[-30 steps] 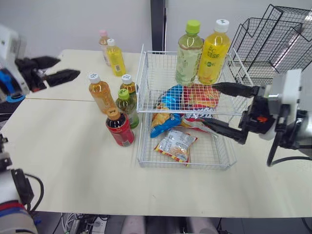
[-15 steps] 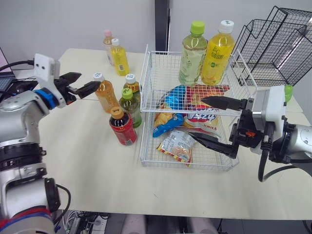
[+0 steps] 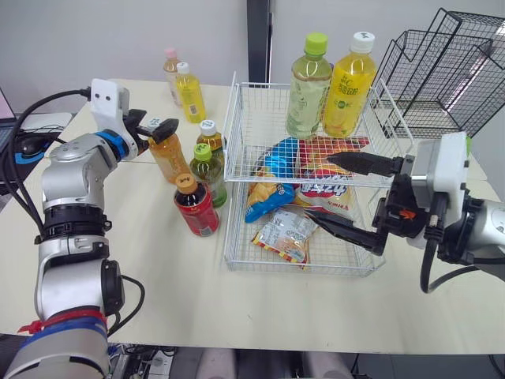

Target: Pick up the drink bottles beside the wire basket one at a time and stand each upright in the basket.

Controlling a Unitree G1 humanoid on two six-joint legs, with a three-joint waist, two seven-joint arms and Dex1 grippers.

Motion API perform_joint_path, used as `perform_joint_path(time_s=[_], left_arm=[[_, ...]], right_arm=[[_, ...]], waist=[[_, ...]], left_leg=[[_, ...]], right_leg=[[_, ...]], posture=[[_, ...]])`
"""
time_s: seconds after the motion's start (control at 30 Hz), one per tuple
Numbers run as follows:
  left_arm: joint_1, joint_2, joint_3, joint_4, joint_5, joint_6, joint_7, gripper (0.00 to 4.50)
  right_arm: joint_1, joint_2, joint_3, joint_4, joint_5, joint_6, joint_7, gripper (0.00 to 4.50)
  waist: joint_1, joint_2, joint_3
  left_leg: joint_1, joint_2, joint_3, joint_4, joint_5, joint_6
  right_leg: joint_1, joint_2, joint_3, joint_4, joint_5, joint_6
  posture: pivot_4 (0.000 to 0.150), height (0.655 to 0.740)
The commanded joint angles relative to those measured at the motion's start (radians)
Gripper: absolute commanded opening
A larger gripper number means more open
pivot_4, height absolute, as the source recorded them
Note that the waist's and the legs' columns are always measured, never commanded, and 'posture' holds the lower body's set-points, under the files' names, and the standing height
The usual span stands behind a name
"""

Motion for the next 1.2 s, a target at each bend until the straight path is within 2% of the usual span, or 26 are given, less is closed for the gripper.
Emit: perform_joint_path(time_s=[0.03,0.23,0.27,0.3,0.37,0.53,0.73,0.87,1.03,1.2], left_arm=[[-0.024,0.006,-0.002,-0.016,0.000,-0.004,-0.001,3.61],[-0.009,0.006,-0.004,-0.040,-0.006,0.021,0.012,1.85],[-0.005,0.012,0.001,-0.055,-0.012,0.028,0.008,1.85],[-0.001,0.019,0.009,-0.074,-0.021,0.036,0.001,1.55],[0.008,0.045,0.019,-0.134,-0.041,0.069,-0.024,1.39],[-0.065,0.139,0.021,-0.251,-0.089,0.182,-0.103,1.38],[-0.398,0.199,-0.076,-0.132,-0.073,0.279,-0.233,1.38],[-0.637,0.175,-0.136,0.005,-0.045,0.295,-0.296,1.38],[-0.874,0.081,-0.170,0.166,-0.047,0.321,-0.371,1.38],[-0.954,-0.011,-0.190,0.279,-0.025,0.274,-0.437,1.38]], right_arm=[[0.002,-0.009,-0.041,-0.030,0.014,-0.013,-0.007,4.50],[0.013,-0.008,-0.047,-0.036,0.014,-0.018,-0.015,4.50],[0.014,-0.007,-0.049,-0.036,0.012,-0.019,-0.016,4.50],[0.018,-0.006,-0.051,-0.037,0.008,-0.020,-0.016,4.50],[0.026,-0.007,-0.058,-0.040,0.001,-0.024,-0.014,4.50],[0.060,-0.017,-0.103,-0.042,0.008,-0.026,-0.007,4.50],[0.088,-0.033,-0.171,-0.023,0.040,-0.019,-0.006,4.50],[0.128,-0.054,-0.247,-0.016,0.073,-0.019,0.020,4.50],[0.111,-0.069,-0.212,-0.015,0.073,-0.015,-0.006,4.50],[0.090,-0.064,-0.177,-0.013,0.062,-0.017,-0.034,4.50]], waist=[[0.000,0.000,0.000],[0.000,0.000,0.000],[0.000,0.000,0.000],[0.000,0.000,0.000],[-0.001,0.000,0.000],[-0.001,-0.001,0.001],[0.008,-0.004,0.002],[0.008,-0.004,0.002],[-0.002,-0.004,0.002],[-0.005,-0.003,0.002]], left_leg=[[0.000,0.000,0.000,0.000,0.000,0.000],[0.000,0.000,0.000,0.000,0.000,0.000],[0.000,0.000,0.000,0.000,0.000,0.000],[0.000,0.000,0.000,0.000,0.000,0.000],[0.000,0.000,0.000,0.000,0.000,0.000],[-0.001,0.001,-0.001,0.000,0.000,0.000],[-0.003,-0.001,-0.003,0.000,0.000,0.000],[-0.002,-0.002,-0.001,0.000,0.000,0.000],[-0.002,-0.001,-0.002,-0.001,0.000,0.000],[-0.003,-0.001,0.001,-0.002,0.000,0.000]], right_leg=[[0.000,0.000,0.000,0.000,0.000,0.000],[0.000,0.000,0.000,0.000,0.000,0.000],[0.000,0.000,0.000,0.000,0.000,0.000],[0.000,0.000,0.000,0.000,0.000,0.000],[0.000,0.000,0.000,0.000,0.000,0.000],[-0.001,0.001,0.000,-0.001,0.000,0.000],[0.000,0.001,-0.003,-0.002,0.000,0.000],[0.000,0.000,-0.002,-0.003,0.000,0.000],[-0.001,0.002,-0.002,-0.002,0.000,0.000],[-0.003,0.002,0.001,-0.003,0.000,0.000]], posture=[[0.150,0.7360],[0.150,0.7360],[0.150,0.7360],[0.150,0.7360],[0.150,0.7360],[0.150,0.7360],[0.150,0.7360],[0.150,0.7360],[0.150,0.7360],[0.150,0.7360]])
